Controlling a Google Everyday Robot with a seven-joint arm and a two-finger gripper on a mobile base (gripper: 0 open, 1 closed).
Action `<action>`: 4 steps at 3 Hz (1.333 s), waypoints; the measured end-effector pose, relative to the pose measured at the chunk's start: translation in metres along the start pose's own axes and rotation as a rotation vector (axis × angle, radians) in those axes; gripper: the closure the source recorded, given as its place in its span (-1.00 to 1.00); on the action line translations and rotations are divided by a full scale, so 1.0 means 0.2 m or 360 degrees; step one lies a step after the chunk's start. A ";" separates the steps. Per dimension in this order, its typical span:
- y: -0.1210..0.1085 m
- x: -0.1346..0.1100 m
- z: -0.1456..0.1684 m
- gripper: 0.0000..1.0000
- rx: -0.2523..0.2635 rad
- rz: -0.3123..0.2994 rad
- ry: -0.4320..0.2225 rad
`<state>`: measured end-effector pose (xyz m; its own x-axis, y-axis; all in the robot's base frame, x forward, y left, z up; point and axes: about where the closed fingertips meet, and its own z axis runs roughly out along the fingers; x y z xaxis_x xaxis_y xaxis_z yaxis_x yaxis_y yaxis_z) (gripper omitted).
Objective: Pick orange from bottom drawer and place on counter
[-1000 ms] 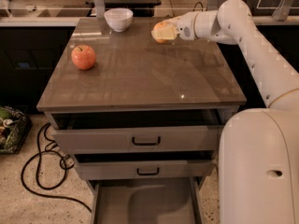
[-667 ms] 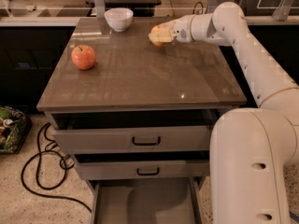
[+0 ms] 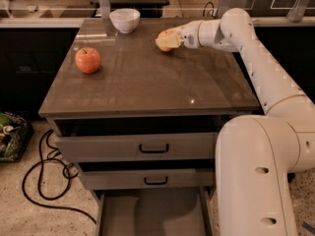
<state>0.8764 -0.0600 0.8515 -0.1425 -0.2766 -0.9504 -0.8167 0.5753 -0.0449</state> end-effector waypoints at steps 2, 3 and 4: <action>0.02 0.01 0.03 0.12 -0.0015 0.0002 0.0003; 0.03 0.01 0.05 -0.36 -0.0023 0.0004 0.0005; 0.04 0.01 0.07 -0.82 -0.0031 0.0005 0.0006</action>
Offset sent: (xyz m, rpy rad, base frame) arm 0.0001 0.0029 -0.0013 -0.0001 0.0020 0.0036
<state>0.8773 -0.0459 0.8444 -0.1475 -0.2779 -0.9492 -0.8269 0.5612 -0.0358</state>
